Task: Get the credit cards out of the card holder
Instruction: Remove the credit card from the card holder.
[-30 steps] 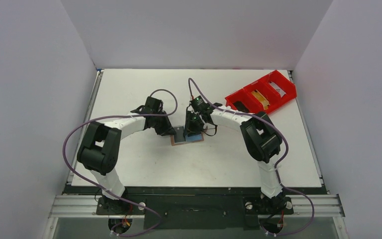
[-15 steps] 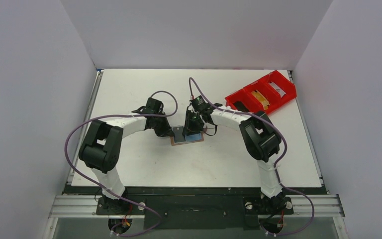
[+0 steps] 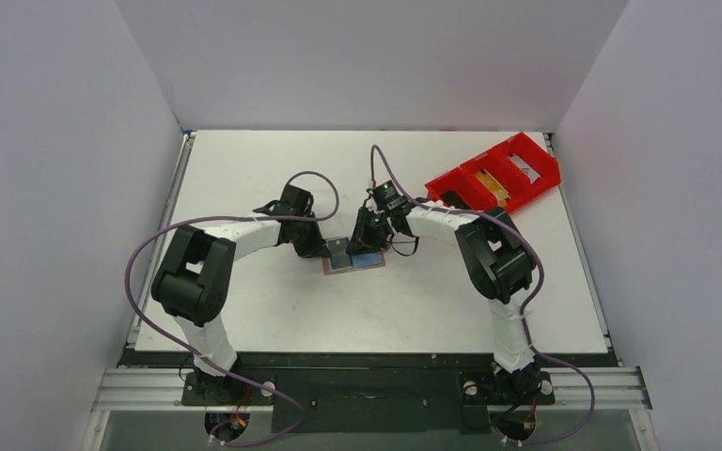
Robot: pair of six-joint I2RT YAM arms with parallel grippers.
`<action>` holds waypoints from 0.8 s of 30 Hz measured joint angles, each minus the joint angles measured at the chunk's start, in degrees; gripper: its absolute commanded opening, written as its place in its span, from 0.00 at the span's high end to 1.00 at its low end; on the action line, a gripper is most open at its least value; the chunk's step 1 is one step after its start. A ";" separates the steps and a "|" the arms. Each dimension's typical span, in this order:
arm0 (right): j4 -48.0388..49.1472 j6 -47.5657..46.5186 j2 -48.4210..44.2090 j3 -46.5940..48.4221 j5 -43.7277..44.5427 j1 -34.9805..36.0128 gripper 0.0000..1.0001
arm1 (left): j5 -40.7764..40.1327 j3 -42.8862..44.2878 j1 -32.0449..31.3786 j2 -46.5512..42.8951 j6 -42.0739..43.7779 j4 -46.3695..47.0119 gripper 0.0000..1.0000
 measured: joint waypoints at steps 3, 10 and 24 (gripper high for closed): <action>1.38 0.92 0.00 -0.87 -1.29 -0.55 0.81 | -0.35 0.72 -0.57 0.48 -0.02 -0.24 1.00; 4.09 2.01 0.02 -2.29 -2.19 -0.94 0.93 | -0.68 1.88 -1.11 1.25 -0.61 -0.90 1.00; 16.48 6.97 -0.15 -9.53 -9.31 -3.80 1.00 | -1.79 2.03 -1.09 1.36 -2.43 -1.09 1.00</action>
